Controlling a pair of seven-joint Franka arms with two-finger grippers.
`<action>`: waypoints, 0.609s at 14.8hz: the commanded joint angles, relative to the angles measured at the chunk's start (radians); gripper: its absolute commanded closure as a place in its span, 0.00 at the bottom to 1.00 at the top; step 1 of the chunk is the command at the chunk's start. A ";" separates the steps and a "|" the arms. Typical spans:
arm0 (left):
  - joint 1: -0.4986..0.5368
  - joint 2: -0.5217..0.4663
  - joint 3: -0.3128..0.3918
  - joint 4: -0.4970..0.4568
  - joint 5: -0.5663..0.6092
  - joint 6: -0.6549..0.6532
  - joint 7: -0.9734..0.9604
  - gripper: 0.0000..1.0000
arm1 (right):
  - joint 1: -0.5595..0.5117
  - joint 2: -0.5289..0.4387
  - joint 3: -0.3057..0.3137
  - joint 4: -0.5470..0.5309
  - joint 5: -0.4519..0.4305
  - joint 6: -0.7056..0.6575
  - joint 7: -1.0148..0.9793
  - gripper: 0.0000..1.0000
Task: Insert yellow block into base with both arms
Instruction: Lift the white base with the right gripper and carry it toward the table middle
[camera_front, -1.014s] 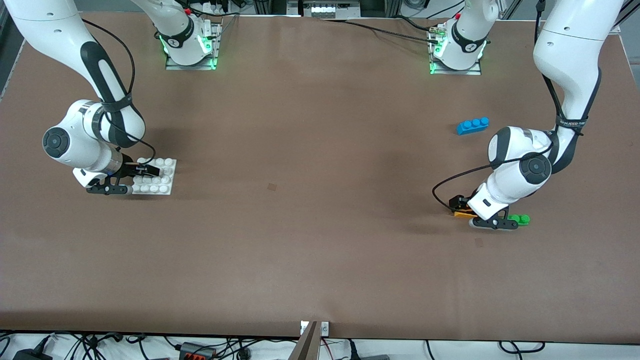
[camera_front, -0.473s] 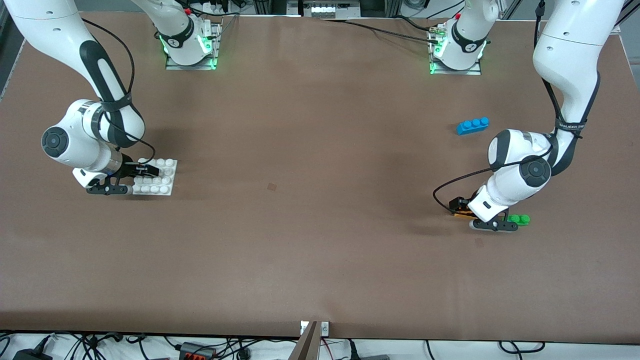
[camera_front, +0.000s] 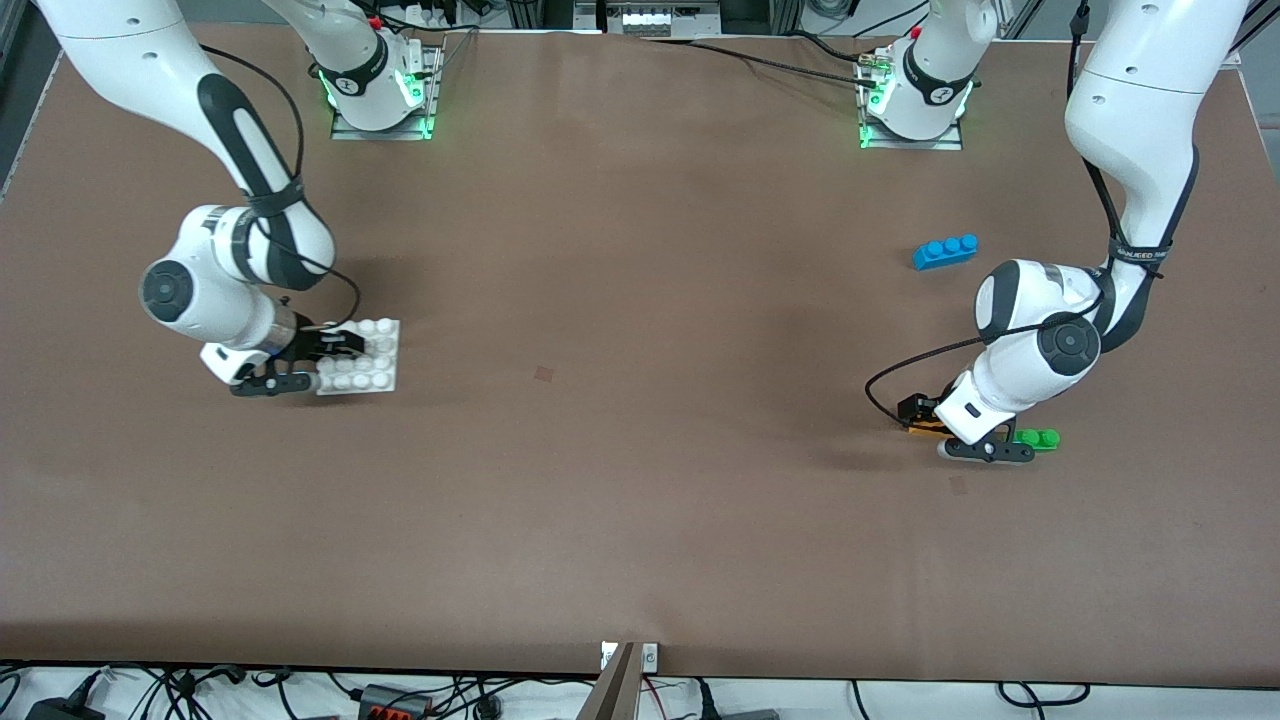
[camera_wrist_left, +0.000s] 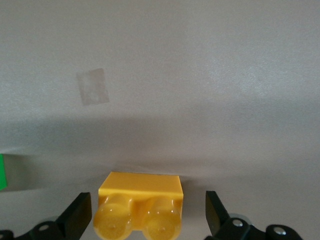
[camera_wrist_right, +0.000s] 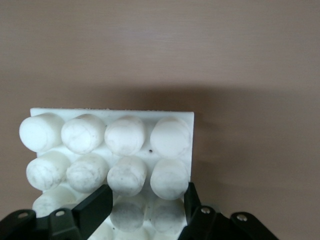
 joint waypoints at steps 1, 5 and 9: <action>0.007 0.009 -0.003 0.016 0.026 0.007 0.015 0.00 | 0.039 0.040 0.065 0.009 0.033 0.009 0.087 0.40; 0.006 0.009 -0.002 0.016 0.026 0.007 0.016 0.07 | 0.171 0.040 0.065 0.038 0.033 0.009 0.158 0.40; 0.004 0.011 -0.002 0.016 0.026 0.007 0.016 0.18 | 0.349 0.115 0.067 0.150 0.033 0.007 0.314 0.40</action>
